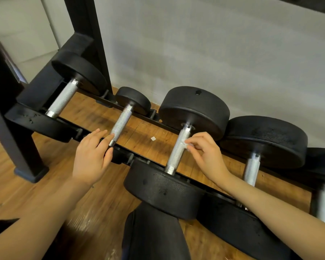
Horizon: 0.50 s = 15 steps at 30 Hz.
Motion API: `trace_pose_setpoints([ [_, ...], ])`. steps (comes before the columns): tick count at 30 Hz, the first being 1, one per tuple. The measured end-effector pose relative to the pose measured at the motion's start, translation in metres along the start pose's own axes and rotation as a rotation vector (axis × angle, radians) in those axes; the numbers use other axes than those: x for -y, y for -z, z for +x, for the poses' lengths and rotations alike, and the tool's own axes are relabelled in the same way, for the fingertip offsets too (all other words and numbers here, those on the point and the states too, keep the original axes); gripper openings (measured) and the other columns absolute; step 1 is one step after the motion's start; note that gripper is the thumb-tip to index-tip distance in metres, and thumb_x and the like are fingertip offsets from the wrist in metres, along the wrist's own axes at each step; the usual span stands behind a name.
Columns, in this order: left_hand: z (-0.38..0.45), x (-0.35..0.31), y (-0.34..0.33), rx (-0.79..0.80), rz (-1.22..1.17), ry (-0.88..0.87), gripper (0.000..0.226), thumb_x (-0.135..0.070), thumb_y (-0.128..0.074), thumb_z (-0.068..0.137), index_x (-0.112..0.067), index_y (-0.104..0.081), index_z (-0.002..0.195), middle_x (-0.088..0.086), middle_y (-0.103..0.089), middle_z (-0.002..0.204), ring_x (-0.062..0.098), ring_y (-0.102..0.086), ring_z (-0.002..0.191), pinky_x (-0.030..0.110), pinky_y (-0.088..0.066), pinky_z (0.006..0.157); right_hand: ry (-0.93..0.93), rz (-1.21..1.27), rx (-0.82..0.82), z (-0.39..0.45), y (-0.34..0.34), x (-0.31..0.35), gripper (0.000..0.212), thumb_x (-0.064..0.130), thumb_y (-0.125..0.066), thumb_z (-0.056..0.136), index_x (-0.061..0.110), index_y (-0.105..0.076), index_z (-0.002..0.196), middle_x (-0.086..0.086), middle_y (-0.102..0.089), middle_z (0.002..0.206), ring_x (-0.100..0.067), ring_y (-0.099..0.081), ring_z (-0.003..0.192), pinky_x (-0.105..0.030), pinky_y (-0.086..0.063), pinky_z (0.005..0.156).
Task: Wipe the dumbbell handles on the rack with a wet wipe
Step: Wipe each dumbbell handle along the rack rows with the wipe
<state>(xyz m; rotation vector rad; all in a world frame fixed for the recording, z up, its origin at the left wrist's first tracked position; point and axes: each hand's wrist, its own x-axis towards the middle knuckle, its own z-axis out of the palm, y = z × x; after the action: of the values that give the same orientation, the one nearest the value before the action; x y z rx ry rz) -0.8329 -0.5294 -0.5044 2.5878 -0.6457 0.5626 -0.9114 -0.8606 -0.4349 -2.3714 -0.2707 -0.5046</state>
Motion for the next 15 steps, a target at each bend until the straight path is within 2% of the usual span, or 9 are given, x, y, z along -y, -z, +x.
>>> trace_pose_setpoints([
  [5, -0.001, -0.001, 0.0, -0.015, -0.006, 0.009, 0.046, -0.028, -0.04, 0.097, -0.001, -0.064, 0.125, 0.02, -0.061, 0.127, 0.041, -0.05, 0.126, 0.054, -0.04, 0.103, 0.063, 0.019, 0.144, -0.01, -0.001, 0.0, 0.018, 0.007, -0.064, 0.091, 0.009, -0.067, 0.108, 0.006, -0.053, 0.108, -0.006, -0.058, 0.098, -0.019, -0.052, 0.083],
  [7, -0.001, -0.002, 0.0, -0.013, -0.003, 0.005, 0.046, -0.028, -0.04, 0.097, -0.001, -0.064, 0.125, 0.02, -0.06, 0.127, 0.041, -0.05, 0.126, 0.054, -0.04, 0.103, 0.076, 0.01, 0.14, -0.01, -0.001, 0.0, 0.017, 0.011, -0.062, 0.091, 0.009, -0.067, 0.108, 0.005, -0.053, 0.107, -0.006, -0.058, 0.097, -0.016, -0.051, 0.082],
  [10, -0.001, -0.001, 0.001, -0.007, 0.004, 0.006, 0.046, -0.028, -0.039, 0.097, -0.001, -0.063, 0.126, 0.02, -0.06, 0.127, 0.041, -0.05, 0.126, 0.054, -0.04, 0.103, 0.089, -0.028, 0.11, -0.008, -0.001, 0.001, 0.02, 0.015, -0.059, 0.092, 0.007, -0.068, 0.108, 0.001, -0.055, 0.107, -0.008, -0.057, 0.096, -0.019, -0.051, 0.083],
  [15, 0.0, -0.002, 0.001, 0.008, 0.006, 0.019, 0.047, -0.029, -0.038, 0.098, -0.001, -0.063, 0.127, 0.02, -0.06, 0.127, 0.04, -0.049, 0.127, 0.053, -0.04, 0.103, 0.273, -0.13, 0.207, -0.014, -0.002, 0.0, 0.019, 0.015, -0.062, 0.091, 0.008, -0.07, 0.107, -0.003, -0.06, 0.104, -0.016, -0.056, 0.097, -0.023, -0.046, 0.087],
])
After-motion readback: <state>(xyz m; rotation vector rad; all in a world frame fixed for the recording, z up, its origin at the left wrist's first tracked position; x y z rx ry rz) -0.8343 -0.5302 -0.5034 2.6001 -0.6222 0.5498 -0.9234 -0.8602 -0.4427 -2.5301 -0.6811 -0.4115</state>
